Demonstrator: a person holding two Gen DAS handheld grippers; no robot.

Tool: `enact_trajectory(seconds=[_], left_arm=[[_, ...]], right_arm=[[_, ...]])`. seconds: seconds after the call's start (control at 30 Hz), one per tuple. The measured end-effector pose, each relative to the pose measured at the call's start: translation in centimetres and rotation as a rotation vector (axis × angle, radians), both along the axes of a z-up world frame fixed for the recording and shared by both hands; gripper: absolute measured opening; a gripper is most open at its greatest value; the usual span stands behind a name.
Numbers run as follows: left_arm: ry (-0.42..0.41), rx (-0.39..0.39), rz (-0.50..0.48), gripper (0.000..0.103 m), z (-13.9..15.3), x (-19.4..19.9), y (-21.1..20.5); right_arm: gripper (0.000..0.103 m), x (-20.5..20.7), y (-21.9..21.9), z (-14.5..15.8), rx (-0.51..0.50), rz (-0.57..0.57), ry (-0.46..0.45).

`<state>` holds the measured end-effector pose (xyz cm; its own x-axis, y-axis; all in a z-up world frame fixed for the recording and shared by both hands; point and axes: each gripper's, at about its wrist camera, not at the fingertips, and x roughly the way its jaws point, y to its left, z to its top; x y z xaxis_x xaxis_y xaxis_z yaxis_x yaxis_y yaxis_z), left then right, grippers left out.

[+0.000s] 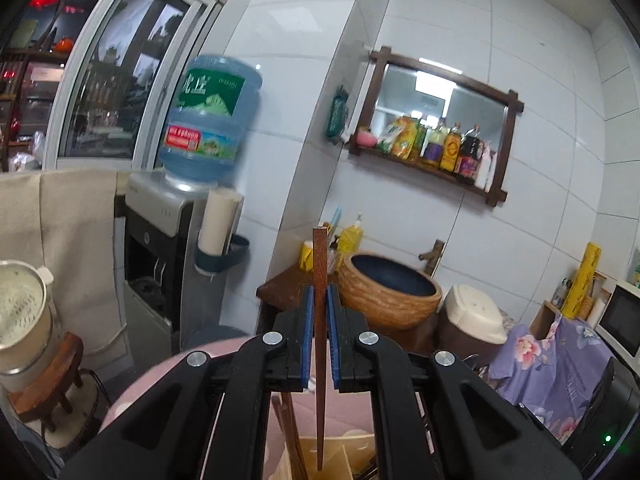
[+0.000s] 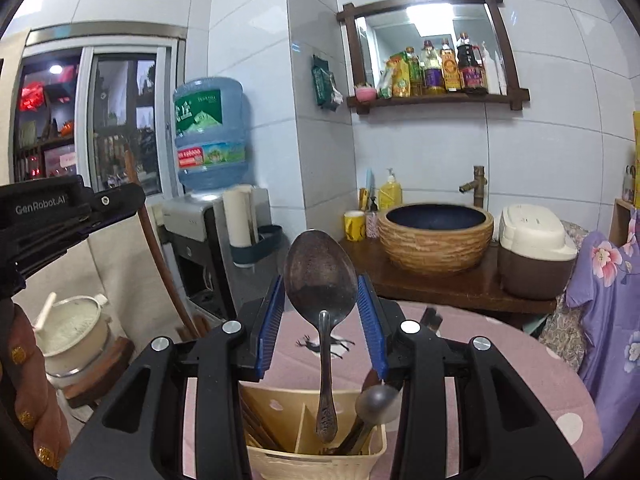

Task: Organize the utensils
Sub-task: 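Lower the chopstick into the holder with the left tool while the right tool releases the metal spoon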

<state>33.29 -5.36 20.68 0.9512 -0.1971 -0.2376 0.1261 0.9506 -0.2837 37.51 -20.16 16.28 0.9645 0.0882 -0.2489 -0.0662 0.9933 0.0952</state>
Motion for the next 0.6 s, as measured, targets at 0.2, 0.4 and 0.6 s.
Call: enact_trajectory(seconds=[0.2, 0.4, 0.6], left_arm=[[0.068, 0.007, -0.013, 0.008, -4.2, 0.4, -0.1], [0.114, 0.032, -0.041, 0.008, -7.3, 0.1, -0.4], [0.139, 0.067, -0.064, 0.008, -9.3, -0.3, -0.6]], right_arm=[[0.038, 0.1, 0.1, -4.3, -0.002, 0.0, 0.056], [0.038, -0.5, 0.3, -7.6, -0.041, -0.008, 0.093], [0.038, -1.1, 0.5, -9.6, -0.066, -0.007, 0.12]])
